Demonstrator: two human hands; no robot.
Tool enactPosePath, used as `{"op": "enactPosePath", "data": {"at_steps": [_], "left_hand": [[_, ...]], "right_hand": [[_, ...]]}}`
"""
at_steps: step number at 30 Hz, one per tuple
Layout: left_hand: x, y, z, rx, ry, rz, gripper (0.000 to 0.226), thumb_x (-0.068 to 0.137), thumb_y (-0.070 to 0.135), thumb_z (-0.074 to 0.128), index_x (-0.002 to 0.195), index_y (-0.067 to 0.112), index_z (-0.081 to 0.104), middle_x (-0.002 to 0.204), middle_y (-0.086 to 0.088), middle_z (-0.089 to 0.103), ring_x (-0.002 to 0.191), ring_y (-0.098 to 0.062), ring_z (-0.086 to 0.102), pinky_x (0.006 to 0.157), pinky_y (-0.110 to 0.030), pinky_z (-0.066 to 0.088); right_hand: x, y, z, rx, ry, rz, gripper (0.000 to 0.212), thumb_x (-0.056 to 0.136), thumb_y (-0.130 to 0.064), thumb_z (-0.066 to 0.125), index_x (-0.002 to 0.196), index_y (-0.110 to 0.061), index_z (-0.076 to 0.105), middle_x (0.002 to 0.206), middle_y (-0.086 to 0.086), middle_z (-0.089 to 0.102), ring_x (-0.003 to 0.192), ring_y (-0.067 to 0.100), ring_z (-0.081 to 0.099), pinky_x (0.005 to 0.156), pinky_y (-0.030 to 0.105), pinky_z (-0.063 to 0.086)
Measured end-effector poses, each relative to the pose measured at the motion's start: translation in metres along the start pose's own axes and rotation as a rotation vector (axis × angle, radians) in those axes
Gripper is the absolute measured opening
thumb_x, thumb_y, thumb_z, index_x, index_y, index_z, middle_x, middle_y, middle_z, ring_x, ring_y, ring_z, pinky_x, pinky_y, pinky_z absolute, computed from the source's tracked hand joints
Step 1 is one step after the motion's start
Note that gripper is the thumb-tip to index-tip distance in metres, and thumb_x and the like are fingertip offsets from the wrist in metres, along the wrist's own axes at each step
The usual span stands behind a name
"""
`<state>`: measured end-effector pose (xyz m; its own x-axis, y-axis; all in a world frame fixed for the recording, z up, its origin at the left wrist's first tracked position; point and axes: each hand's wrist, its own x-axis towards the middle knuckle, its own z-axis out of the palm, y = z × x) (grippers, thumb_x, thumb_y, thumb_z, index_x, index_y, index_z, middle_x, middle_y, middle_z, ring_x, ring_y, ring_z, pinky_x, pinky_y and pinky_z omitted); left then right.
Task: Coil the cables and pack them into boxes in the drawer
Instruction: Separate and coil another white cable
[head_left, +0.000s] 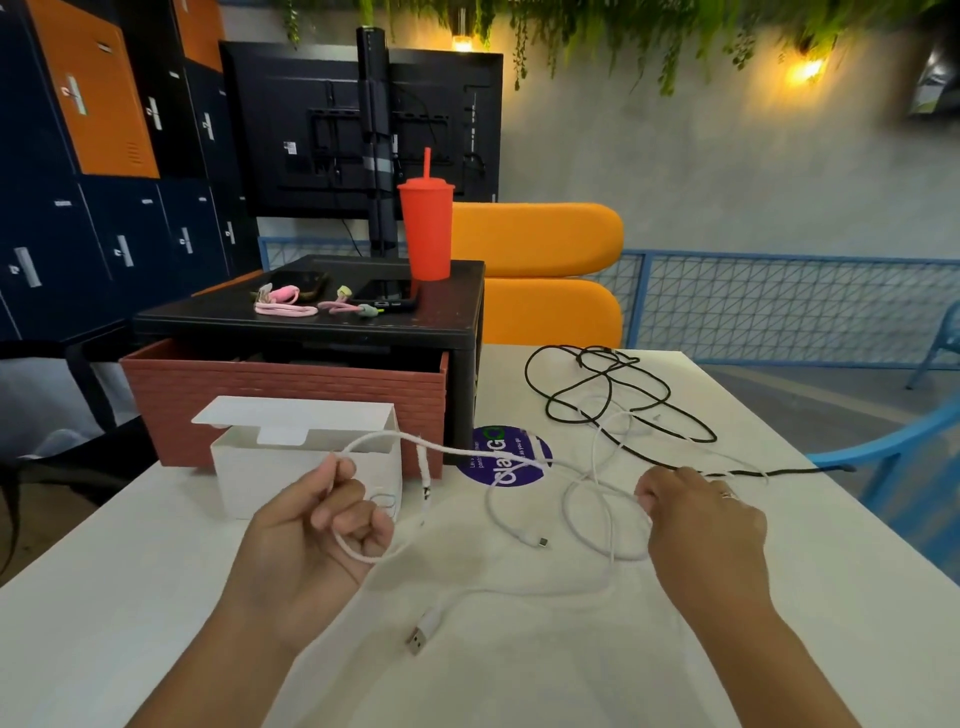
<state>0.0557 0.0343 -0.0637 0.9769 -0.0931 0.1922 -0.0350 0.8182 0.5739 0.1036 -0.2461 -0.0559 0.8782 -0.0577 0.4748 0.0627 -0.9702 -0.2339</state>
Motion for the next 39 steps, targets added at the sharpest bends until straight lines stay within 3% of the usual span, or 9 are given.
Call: {"op": "enactPosePath", "data": {"at_steps": [3,7,12,16,23,27,32,36,39], "left_hand": [[-0.018,0.000,-0.017,0.088,0.176,0.105,0.058,0.103,0.032,0.005,0.130,0.003,0.048,0.089,-0.011,0.061,0.088,-0.020,0.056,0.103,-0.026,0.024],[-0.019,0.016,-0.030,0.083,0.010,0.178,0.069,0.100,0.040,-0.008,0.138,0.006,0.039,0.095,-0.013,0.060,0.091,-0.022,0.053,0.103,-0.026,0.020],[0.000,0.008,0.011,0.041,-0.008,0.004,0.029,0.087,0.025,0.050,0.104,0.009,0.068,0.052,0.000,0.039,0.050,-0.011,0.028,0.066,-0.027,0.047],[-0.009,-0.015,0.038,0.178,0.166,-0.011,0.029,0.056,0.027,0.080,0.079,0.011,0.072,0.041,0.006,0.026,0.033,-0.006,0.026,0.044,-0.021,0.043],[-0.009,-0.032,0.045,0.228,0.310,-0.079,0.019,0.083,0.024,0.050,0.074,0.009,0.056,0.043,0.006,0.021,0.032,-0.005,0.021,0.042,-0.019,0.041],[-0.007,-0.030,0.043,0.212,0.432,-0.048,0.026,0.092,0.024,0.046,0.070,0.011,0.051,0.042,0.006,0.021,0.031,-0.006,0.021,0.040,-0.018,0.040],[-0.006,-0.026,0.039,0.081,0.431,-0.046,0.021,0.087,0.023,0.051,0.069,0.012,0.052,0.039,0.006,0.023,0.030,-0.006,0.023,0.041,-0.018,0.042],[-0.009,-0.027,0.038,-0.009,0.225,-0.096,0.048,0.046,0.020,0.091,0.087,0.005,0.072,0.047,0.004,0.035,0.037,-0.009,0.035,0.050,-0.027,0.050],[-0.011,-0.035,0.042,0.044,0.220,-0.036,0.043,0.077,0.024,0.068,0.115,0.004,0.063,0.057,0.003,0.047,0.047,-0.010,0.047,0.060,-0.031,0.055]], "right_hand": [[-0.001,0.001,0.000,-0.117,-0.108,0.028,0.027,0.091,-0.008,0.041,0.098,-0.032,0.052,0.083,-0.009,0.044,0.080,0.012,0.038,0.072,0.028,0.024],[-0.001,0.006,-0.005,-0.237,-0.232,0.093,0.037,0.085,-0.003,0.042,0.101,-0.033,0.055,0.088,-0.009,0.043,0.098,0.015,0.048,0.077,0.031,0.028],[-0.007,-0.015,-0.008,-0.086,-0.270,-0.118,0.039,0.094,-0.028,0.041,0.131,-0.041,0.040,0.127,-0.014,0.047,0.122,0.012,0.043,0.104,0.035,0.026],[-0.023,-0.049,-0.012,0.732,-0.223,-0.192,0.037,0.090,-0.026,0.042,0.125,-0.038,0.049,0.119,-0.017,0.056,0.107,-0.004,0.047,0.092,0.006,0.030],[-0.035,-0.058,-0.016,1.206,-0.446,-0.239,0.072,0.055,-0.085,0.050,0.112,-0.041,0.057,0.083,-0.003,0.066,0.068,0.012,0.063,0.069,0.023,0.051],[-0.033,-0.064,-0.027,1.419,-0.765,-0.143,0.056,0.065,-0.056,0.067,0.114,-0.030,0.056,0.072,-0.001,0.067,0.052,0.013,0.061,0.052,0.019,0.045],[-0.032,-0.061,-0.014,0.970,-0.505,-0.055,0.032,0.096,-0.019,0.047,0.122,-0.034,0.056,0.057,-0.011,0.054,0.047,0.001,0.046,0.050,0.010,0.035],[-0.034,-0.056,-0.003,0.422,-0.434,-0.268,0.035,0.099,-0.026,0.038,0.131,-0.034,0.047,0.104,-0.001,0.066,0.095,0.015,0.060,0.080,0.025,0.046],[-0.041,-0.060,-0.001,0.236,-0.541,-0.390,0.025,0.097,-0.023,0.037,0.118,-0.028,0.050,0.107,0.006,0.063,0.098,0.026,0.058,0.073,0.029,0.041]]}}
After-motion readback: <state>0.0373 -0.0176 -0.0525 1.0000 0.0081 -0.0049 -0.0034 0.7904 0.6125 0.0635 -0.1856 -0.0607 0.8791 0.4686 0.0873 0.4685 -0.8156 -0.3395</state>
